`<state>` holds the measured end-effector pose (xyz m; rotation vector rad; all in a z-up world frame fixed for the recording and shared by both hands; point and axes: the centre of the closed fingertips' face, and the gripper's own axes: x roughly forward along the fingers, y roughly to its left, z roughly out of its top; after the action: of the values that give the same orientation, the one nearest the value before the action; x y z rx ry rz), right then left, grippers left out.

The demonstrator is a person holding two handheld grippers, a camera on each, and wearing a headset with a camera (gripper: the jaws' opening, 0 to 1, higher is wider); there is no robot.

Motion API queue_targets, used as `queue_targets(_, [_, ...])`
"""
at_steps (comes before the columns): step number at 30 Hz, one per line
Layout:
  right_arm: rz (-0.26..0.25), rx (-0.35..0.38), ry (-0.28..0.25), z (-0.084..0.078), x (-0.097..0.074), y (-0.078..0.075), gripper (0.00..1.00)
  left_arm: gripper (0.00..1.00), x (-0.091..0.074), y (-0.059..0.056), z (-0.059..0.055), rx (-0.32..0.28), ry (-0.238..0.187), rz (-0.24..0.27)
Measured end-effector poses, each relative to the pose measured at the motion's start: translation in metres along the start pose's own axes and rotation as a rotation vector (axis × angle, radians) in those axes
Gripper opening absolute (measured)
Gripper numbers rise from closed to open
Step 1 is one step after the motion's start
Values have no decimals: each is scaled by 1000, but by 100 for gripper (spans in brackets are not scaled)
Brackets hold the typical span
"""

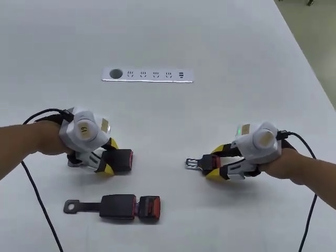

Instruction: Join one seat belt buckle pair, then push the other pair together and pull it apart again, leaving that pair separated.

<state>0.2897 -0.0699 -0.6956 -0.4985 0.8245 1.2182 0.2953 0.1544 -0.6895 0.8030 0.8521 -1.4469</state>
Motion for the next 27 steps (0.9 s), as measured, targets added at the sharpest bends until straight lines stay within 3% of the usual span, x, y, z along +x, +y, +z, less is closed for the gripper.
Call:
queue_targets(3, [-5,-22,5,1,-1,2,36,35,0,0,1,7,2,5])
queue_targets(5, [-16,-30,11,0,-1,0,36,35,0,3,1,-42,1,30])
queue_targets(6, [-24,9,4,0,-2,-1,36,37,-1,4,2,-69,-7,40])
queue_targets(7, [-43,100,-24,2,-2,-4,38,41,-4,7,0,-108,-2,64])
queue_targets(11, [-122,183,-100,14,-13,-12,58,58,-14,8,4,-172,-39,94])
queue_targets(15, [-266,292,-179,19,-25,-26,58,62,-31,15,14,-346,-140,178])
queue_targets(17, [-347,313,-219,25,-34,-28,61,71,-37,20,17,-404,-192,210])
queue_targets(19, [-390,355,-266,33,-40,-26,64,77,-48,27,21,-464,-241,269])
queue_targets(20, [-420,353,-289,40,-46,-23,65,77,-56,26,29,-495,-301,284])
queue_targets(21, [-431,351,-294,42,-47,-23,67,78,-61,27,31,-506,-328,303])
queue_targets(22, [-467,334,-299,47,-53,-20,70,80,-68,29,30,-525,-342,338])
queue_targets(24, [-494,359,-316,52,-58,-17,75,85,-74,27,26,-560,-353,370])
queue_targets(27, [-570,358,-353,61,-70,-15,86,93,-89,19,32,-592,-396,416])
